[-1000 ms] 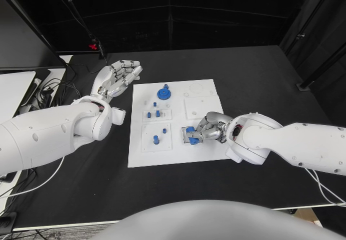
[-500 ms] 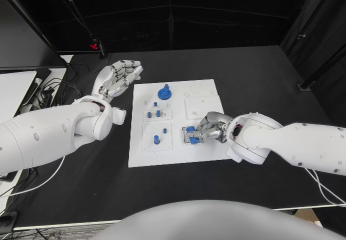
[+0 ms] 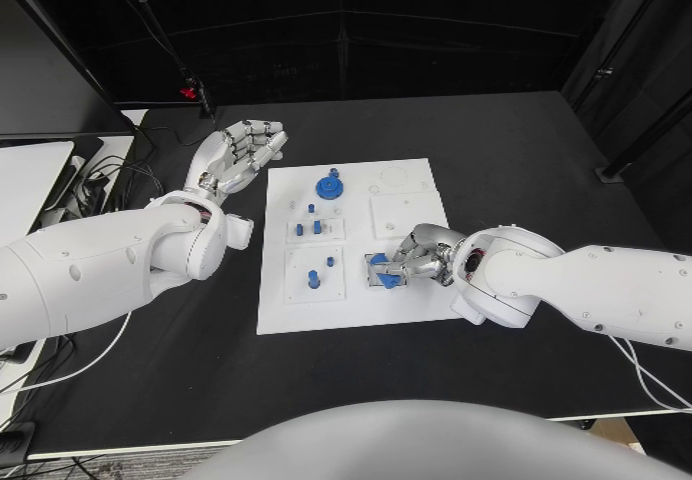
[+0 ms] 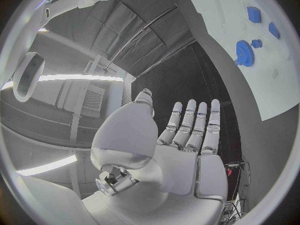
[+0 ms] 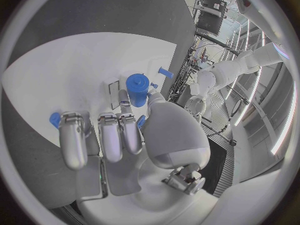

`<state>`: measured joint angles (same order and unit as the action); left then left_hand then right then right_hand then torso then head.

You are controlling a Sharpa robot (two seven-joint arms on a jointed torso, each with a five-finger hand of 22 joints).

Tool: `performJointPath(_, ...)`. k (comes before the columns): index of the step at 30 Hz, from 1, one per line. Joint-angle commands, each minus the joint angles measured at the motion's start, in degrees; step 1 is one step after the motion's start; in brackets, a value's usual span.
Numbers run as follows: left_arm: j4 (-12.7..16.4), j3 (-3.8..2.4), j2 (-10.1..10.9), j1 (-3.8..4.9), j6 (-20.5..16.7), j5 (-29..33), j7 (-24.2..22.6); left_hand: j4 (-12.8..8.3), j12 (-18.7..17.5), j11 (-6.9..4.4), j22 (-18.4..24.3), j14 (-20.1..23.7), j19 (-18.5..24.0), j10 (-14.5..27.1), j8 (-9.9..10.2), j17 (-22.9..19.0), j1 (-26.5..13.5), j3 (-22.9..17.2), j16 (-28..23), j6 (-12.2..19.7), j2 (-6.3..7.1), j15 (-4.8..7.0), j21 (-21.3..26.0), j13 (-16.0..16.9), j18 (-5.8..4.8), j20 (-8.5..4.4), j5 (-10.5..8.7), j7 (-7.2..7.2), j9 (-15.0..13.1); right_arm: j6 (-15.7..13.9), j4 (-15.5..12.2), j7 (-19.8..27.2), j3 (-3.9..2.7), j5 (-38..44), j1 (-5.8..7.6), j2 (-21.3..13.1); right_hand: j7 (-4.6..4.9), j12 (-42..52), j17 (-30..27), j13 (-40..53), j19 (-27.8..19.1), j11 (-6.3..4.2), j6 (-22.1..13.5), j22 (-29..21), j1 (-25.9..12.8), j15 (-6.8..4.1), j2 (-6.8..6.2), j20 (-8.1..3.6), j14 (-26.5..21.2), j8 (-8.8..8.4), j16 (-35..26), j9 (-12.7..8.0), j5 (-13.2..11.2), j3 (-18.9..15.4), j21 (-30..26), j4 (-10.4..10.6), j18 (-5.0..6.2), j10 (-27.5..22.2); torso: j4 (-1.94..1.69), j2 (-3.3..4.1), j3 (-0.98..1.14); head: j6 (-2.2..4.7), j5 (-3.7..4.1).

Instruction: Assemble the parts on the task board

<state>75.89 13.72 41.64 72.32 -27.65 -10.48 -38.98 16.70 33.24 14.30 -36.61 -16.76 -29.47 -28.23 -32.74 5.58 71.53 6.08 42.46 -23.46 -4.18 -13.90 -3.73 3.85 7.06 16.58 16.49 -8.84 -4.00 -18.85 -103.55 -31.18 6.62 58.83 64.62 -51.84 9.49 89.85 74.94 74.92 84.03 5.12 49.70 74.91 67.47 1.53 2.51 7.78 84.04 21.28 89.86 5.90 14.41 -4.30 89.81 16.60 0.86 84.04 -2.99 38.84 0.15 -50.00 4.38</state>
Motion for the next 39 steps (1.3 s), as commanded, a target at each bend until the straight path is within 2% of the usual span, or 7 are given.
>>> performJointPath(1,0.0,-0.06,-0.1,0.07,0.5,0.0,-2.7,0.0,0.2,-0.06,0.0,0.6,-0.1,0.3,-0.3,0.0,-0.1,0.5,0.1,0.5,-0.46,-0.03,-0.3,-0.1,-0.91,0.0,0.32,-7.71,0.1,0.8,0.0,-0.2,0.0,0.2,0.07,0.1,0.07,0.1,15.1,15.1,6.0,0.57,-0.5,15.1,-0.6,0.01,0.21,-0.05,6.0,0.23,0.1,0.1,-0.3,-0.5,0.2,0.1,-0.86,6.0,0.0,-0.01,-0.01,0.0,-0.01)
performJointPath(6,0.0,-0.06,-0.1,0.06,0.6,0.0,-2.6,0.0,0.2,-0.06,0.0,0.6,-0.1,0.3,-0.3,0.0,-0.1,0.5,0.1,0.5,-0.46,-0.03,-0.3,-0.1,-0.91,0.0,0.32,-7.71,0.1,0.7,0.1,-0.1,0.0,0.2,0.07,0.2,0.19,0.1,15.1,15.1,6.0,0.7,-1.1,15.1,-1.4,0.12,0.45,0.07,6.0,0.63,0.1,0.3,-0.8,-1.5,0.2,0.1,-0.86,6.0,0.02,0.01,-0.02,0.0,0.01)
performJointPath(13,-0.1,-0.06,-0.2,0.03,0.6,0.0,-2.6,0.0,0.2,-0.06,0.0,0.6,-0.1,0.3,-0.3,0.0,-0.1,0.5,0.1,0.5,-0.46,-0.03,-0.3,-0.1,-0.91,0.0,0.32,-7.71,0.1,0.3,0.2,0.2,0.0,0.2,0.07,0.2,0.47,0.1,15.1,15.1,6.0,0.95,-3.2,15.1,-5.2,0.34,1.43,0.31,6.0,1.95,0.1,0.9,-4.5,-4.8,0.2,0.2,-0.86,6.0,0.01,-0.01,-0.01,0.0,-0.03)
performJointPath(19,-0.1,-0.06,-0.2,0.0,0.7,0.0,-2.6,0.0,0.3,-0.06,0.1,0.6,-0.1,0.3,-0.3,-0.1,0.0,0.5,0.1,0.5,-0.58,-0.03,-0.3,-0.1,-0.92,0.0,0.4,-7.71,0.1,-0.1,0.1,0.4,0.0,0.2,0.07,0.2,0.52,0.1,15.1,15.1,6.0,0.99,-3.4,15.1,-5.7,0.38,1.76,0.35,6.0,2.46,0.1,1.0,-4.5,-5.4,0.2,0.2,-0.86,6.0,0.05,0.0,0.01,0.0,0.03)
performJointPath(29,-0.1,-0.06,-0.1,-0.06,0.7,0.0,-2.6,0.0,0.3,-0.06,0.1,0.6,-0.1,0.4,-0.4,-0.2,0.1,0.5,0.2,0.6,-0.71,-0.04,-0.3,-0.1,-0.92,0.0,0.54,-7.71,0.1,-0.1,-0.1,0.1,0.0,0.2,0.07,0.1,0.07,0.1,15.1,15.1,6.0,0.65,-3.1,15.1,-2.5,0.17,2.43,0.21,6.0,5.31,0.1,2.1,-1.0,-6.0,0.2,-0.2,-0.86,6.0,0.07,-0.03,-0.01,0.0,0.23)
performJointPath(34,0.0,-0.06,0.0,-0.09,0.7,0.0,-2.6,0.0,0.3,-0.06,0.1,0.6,-0.1,0.4,-0.4,-0.2,0.1,0.5,0.2,0.6,-0.71,-0.04,-0.3,-0.1,-0.92,0.0,0.54,-7.71,0.1,0.2,-0.2,-0.2,0.0,0.3,0.07,0.1,-0.43,0.1,15.1,15.1,6.0,0.19,-2.9,15.1,3.3,-0.23,2.29,-0.12,6.0,6.94,0.1,2.8,5.9,-4.9,0.2,-2.4,-0.86,6.0,0.06,-0.01,-0.01,0.0,0.31)
performJointPath(39,-0.1,-0.06,-0.1,-0.12,0.7,0.0,-2.6,0.0,0.3,-0.06,0.1,0.6,-0.1,0.4,-0.4,-0.2,0.1,0.5,0.2,0.6,-0.71,-0.04,-0.3,-0.1,-0.92,0.0,0.54,-7.71,0.1,0.3,-0.2,-0.5,0.0,0.8,0.06,0.1,-0.92,0.1,15.1,15.1,6.0,-0.25,-2.4,15.1,7.5,-0.57,2.14,-0.43,6.0,8.15,0.1,3.2,6.5,-3.4,0.2,-4.6,-0.86,6.0,0.02,0.0,0.0,0.0,0.41)
